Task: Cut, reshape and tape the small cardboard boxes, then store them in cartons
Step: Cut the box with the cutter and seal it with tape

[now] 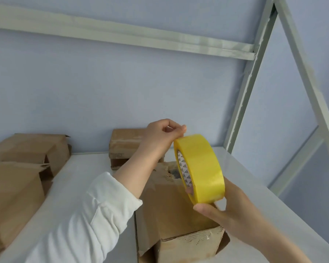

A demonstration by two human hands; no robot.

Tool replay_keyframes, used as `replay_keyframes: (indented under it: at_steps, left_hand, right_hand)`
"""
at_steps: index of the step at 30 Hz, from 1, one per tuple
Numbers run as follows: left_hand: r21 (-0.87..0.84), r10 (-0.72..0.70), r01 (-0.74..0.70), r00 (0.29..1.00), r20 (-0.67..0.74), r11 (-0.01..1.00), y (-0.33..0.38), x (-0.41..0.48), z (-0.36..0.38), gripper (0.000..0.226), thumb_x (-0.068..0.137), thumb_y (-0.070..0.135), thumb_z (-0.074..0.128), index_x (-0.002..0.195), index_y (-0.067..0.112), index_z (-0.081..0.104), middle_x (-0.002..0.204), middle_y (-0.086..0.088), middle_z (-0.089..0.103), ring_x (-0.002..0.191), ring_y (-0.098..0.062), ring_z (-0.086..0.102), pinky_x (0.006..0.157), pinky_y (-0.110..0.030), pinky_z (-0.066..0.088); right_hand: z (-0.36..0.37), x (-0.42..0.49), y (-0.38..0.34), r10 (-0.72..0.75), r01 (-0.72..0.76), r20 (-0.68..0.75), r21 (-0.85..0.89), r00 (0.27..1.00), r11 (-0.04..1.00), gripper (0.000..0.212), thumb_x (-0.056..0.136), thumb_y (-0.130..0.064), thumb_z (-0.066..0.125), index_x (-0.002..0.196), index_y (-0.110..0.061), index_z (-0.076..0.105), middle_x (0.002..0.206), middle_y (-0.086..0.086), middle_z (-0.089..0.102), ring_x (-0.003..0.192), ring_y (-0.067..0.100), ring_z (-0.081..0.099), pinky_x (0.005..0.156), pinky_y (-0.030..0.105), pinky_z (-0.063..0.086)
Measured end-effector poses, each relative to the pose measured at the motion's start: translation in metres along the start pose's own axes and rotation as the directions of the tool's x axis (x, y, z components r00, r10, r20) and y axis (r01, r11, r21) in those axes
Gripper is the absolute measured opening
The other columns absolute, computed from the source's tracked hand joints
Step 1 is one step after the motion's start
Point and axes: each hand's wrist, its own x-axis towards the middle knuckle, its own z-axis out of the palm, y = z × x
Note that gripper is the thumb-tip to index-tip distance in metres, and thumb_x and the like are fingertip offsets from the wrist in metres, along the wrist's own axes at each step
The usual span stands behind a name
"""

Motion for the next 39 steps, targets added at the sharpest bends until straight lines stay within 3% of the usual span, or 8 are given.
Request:
replay_keyframes:
  at_steps: [3,7,10,14,18,26,35,39]
  left_hand:
    - [0.076,0.023,-0.025,1.000,0.018,0.997,0.002,0.009,0.003,0.018,0.082,0.020,0.069,0.066,0.021,0.063,0.065,0.008,0.062,0.062,-0.004,0.052,0.063,-0.017,0.040]
    - [0.034,-0.050,0.051,0.998,-0.031,0.998,-0.014,0.023,-0.003,0.015,0.083,0.023,0.068,0.073,0.012,0.067,0.067,0.003,0.062,0.063,-0.005,0.054,0.068,-0.018,0.044]
    - [0.158,-0.131,0.126,0.991,0.019,0.979,-0.035,0.031,-0.007,0.019,0.084,0.026,0.067,0.071,0.013,0.063,0.062,0.006,0.059,0.059,-0.002,0.052,0.060,-0.008,0.040]
    - [0.401,-0.265,0.207,0.960,0.094,0.892,-0.059,0.033,-0.002,0.020,0.086,0.019,0.062,0.066,0.023,0.060,0.059,0.009,0.058,0.056,0.001,0.051,0.055,-0.013,0.040]
    - [0.490,-0.296,0.199,0.946,0.129,0.849,-0.065,0.036,-0.003,0.009,0.084,0.017,0.064,0.076,0.018,0.069,0.062,0.010,0.058,0.053,0.001,0.050,0.039,-0.017,0.043]
    - [0.625,-0.426,0.223,0.884,0.195,0.748,-0.070,0.041,-0.002,0.012,0.087,0.028,0.061,0.084,0.016,0.061,0.060,0.001,0.042,0.051,-0.010,0.036,0.044,-0.018,0.031]
    - [0.795,-0.646,0.228,0.722,0.249,0.562,-0.062,0.048,-0.010,0.040,0.090,0.050,0.048,0.112,0.017,0.059,0.114,-0.005,0.059,0.106,-0.023,0.057,0.096,-0.035,0.044]
    - [0.738,-0.406,0.089,0.876,0.262,0.669,-0.067,0.046,-0.007,0.019,0.087,0.030,0.060,0.071,0.021,0.054,0.083,0.000,0.055,0.073,-0.012,0.049,0.066,-0.015,0.038]
  right_hand:
    - [-0.001,0.004,-0.012,-0.046,0.081,-0.143,0.245,0.989,0.966,0.056,0.046,-0.080,0.066,0.082,-0.037,0.071,0.082,-0.020,0.072,0.078,-0.003,0.067,0.062,0.007,0.047]
    - [-0.006,0.010,-0.044,0.186,-0.044,-0.220,0.526,0.958,0.849,0.049,0.042,-0.080,0.061,0.064,-0.038,0.074,0.065,0.000,0.072,0.059,0.012,0.069,0.047,0.020,0.052]
    - [-0.005,0.019,-0.052,0.350,-0.257,-0.107,0.490,0.931,0.833,0.047,0.049,-0.062,0.054,0.055,-0.018,0.070,0.061,0.003,0.071,0.053,0.016,0.068,0.054,0.032,0.057]
    - [-0.009,0.035,-0.053,0.419,-0.346,-0.068,0.454,0.905,0.821,0.041,0.053,-0.055,0.061,0.073,-0.019,0.066,0.071,-0.001,0.074,0.068,0.020,0.071,0.076,0.040,0.055]
    - [-0.009,0.040,-0.048,0.435,-0.360,-0.044,0.490,0.899,0.794,0.032,0.055,-0.045,0.063,0.075,-0.019,0.066,0.068,-0.001,0.073,0.061,0.017,0.071,0.068,0.037,0.052]
    - [-0.003,0.040,-0.049,0.371,-0.324,-0.009,0.464,0.929,0.824,0.022,0.056,-0.055,0.058,0.057,-0.039,0.072,0.075,-0.003,0.074,0.071,0.016,0.072,0.079,0.038,0.053]
    - [-0.003,0.043,-0.050,0.333,-0.293,-0.015,0.443,0.943,0.847,0.021,0.055,-0.057,0.058,0.056,-0.041,0.071,0.074,-0.002,0.074,0.070,0.016,0.072,0.082,0.040,0.055]
    - [-0.003,0.046,-0.047,0.323,-0.281,-0.016,0.451,0.946,0.847,0.023,0.056,-0.058,0.058,0.057,-0.040,0.072,0.076,-0.002,0.074,0.075,0.018,0.072,0.086,0.042,0.054]
